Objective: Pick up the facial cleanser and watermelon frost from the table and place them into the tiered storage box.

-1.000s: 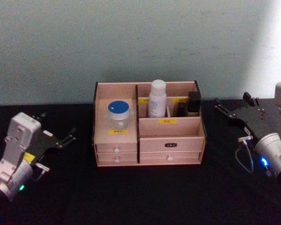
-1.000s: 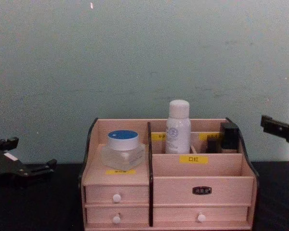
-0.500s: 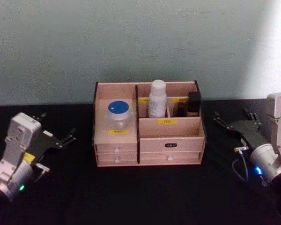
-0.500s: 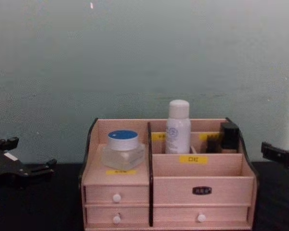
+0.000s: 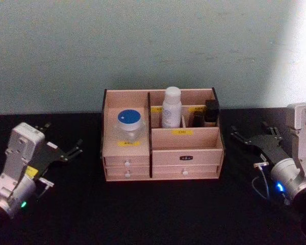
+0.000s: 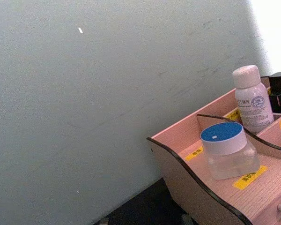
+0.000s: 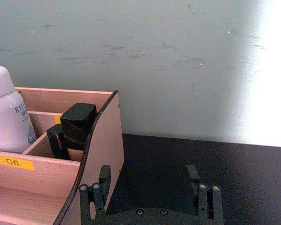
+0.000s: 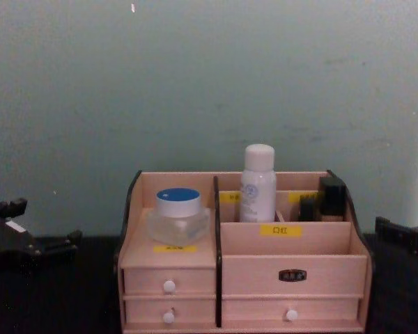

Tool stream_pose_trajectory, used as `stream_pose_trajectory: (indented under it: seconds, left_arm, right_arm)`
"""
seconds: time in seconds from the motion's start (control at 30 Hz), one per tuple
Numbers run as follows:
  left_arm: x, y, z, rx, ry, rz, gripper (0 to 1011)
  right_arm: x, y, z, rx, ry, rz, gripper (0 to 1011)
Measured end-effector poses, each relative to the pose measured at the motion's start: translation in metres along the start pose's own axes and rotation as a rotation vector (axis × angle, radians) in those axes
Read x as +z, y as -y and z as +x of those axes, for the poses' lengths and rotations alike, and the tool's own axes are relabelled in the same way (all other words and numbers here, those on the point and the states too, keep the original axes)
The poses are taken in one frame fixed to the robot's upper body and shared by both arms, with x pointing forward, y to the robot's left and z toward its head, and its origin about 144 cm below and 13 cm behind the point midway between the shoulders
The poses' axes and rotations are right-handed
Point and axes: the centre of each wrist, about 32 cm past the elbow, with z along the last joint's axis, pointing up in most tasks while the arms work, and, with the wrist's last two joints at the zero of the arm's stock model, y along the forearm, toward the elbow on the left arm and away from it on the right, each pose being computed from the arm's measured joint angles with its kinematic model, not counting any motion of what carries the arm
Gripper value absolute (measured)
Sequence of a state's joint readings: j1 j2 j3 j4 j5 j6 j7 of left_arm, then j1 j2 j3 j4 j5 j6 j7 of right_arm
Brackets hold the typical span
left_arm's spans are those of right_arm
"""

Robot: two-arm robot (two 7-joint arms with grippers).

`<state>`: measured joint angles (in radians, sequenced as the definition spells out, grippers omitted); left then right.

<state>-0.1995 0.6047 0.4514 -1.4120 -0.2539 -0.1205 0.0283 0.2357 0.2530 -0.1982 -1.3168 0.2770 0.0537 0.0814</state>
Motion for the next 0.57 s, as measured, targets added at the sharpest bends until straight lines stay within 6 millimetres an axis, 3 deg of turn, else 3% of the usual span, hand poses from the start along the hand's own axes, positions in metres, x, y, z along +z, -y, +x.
stream_pose_trajectory:
  seconds: [0.57]
  left_arm:
    - [0.0000, 0.0000, 0.0000, 0.000, 0.000, 0.000, 1001]
  right_arm:
    - [0.0003, 0.0004, -0.0001, 0.001, 0.000, 0.005, 1002]
